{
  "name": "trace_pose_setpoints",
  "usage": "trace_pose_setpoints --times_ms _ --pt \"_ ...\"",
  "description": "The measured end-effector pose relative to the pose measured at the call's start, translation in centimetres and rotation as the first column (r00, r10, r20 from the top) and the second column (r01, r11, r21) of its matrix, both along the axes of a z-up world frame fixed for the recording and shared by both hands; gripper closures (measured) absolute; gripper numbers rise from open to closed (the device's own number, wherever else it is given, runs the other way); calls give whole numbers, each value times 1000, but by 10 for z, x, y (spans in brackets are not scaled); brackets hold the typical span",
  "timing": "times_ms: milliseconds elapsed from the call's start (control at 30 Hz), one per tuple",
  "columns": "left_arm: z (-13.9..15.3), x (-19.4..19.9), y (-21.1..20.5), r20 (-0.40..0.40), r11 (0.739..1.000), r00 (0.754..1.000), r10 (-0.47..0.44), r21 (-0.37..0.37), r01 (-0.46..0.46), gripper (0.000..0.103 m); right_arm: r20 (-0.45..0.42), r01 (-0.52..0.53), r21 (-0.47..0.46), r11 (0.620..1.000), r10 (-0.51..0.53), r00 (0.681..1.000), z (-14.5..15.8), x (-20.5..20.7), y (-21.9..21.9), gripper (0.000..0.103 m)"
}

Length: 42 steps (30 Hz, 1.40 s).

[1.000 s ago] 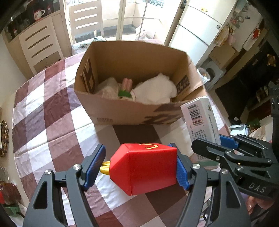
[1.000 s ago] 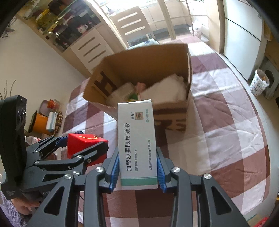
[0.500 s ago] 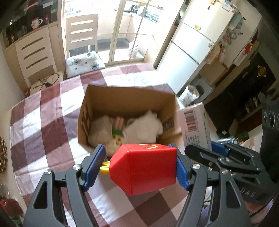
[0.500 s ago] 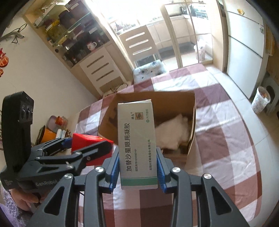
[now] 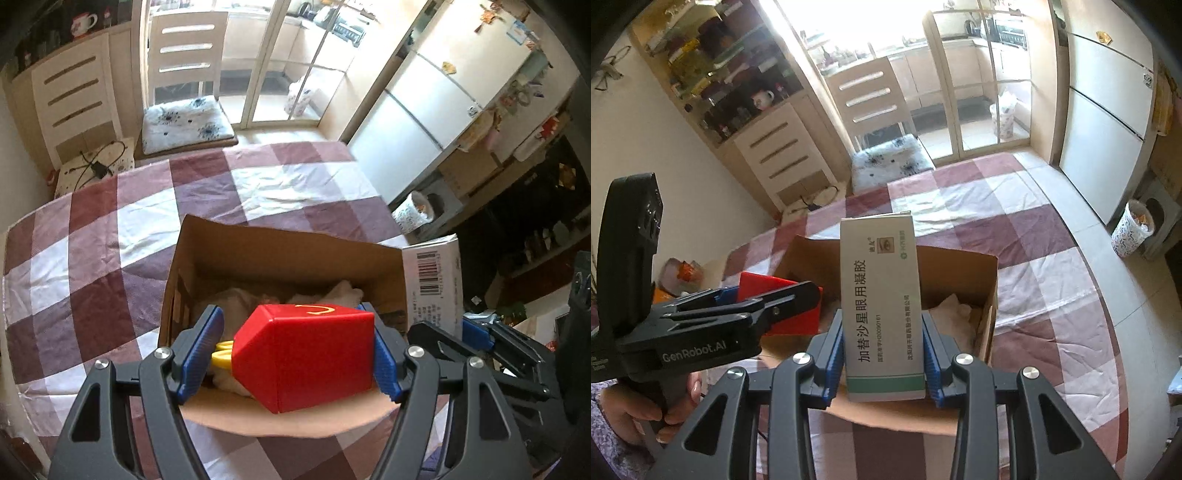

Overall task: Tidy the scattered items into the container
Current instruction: 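Carry the red block into the cardboard box while the right tool lowers the carton in, then open the left tool releasing the red block while the right tool releases the carton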

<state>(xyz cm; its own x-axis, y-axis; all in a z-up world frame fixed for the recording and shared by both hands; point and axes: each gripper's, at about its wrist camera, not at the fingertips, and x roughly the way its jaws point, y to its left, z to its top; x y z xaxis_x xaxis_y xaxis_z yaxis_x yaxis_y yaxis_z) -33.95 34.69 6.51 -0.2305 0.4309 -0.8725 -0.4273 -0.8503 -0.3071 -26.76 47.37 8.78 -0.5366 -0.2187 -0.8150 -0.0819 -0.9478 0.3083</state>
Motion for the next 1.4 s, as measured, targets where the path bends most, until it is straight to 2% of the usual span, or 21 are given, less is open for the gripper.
trace_pose_setpoints --times_ms 267,533,767,1133,1400 --pt "-36 -2 4 26 997 999 -22 -68 24 29 71 -23 21 1000 22 997 -35 -12 -7 66" --pt "-48 1 9 -5 987 998 -62 -146 61 29 110 -56 59 997 50 993 -50 -16 -16 66" --pt "-53 0 11 -27 980 996 -86 -184 80 29 140 -76 75 994 65 988 -60 -18 -20 66" --pt "-56 -3 15 -34 976 995 -97 -200 88 28 154 -83 96 992 68 986 -62 -21 -17 66" --pt "-52 -5 13 -30 979 995 -90 -184 83 22 188 -60 40 997 52 981 -60 -22 -9 63"
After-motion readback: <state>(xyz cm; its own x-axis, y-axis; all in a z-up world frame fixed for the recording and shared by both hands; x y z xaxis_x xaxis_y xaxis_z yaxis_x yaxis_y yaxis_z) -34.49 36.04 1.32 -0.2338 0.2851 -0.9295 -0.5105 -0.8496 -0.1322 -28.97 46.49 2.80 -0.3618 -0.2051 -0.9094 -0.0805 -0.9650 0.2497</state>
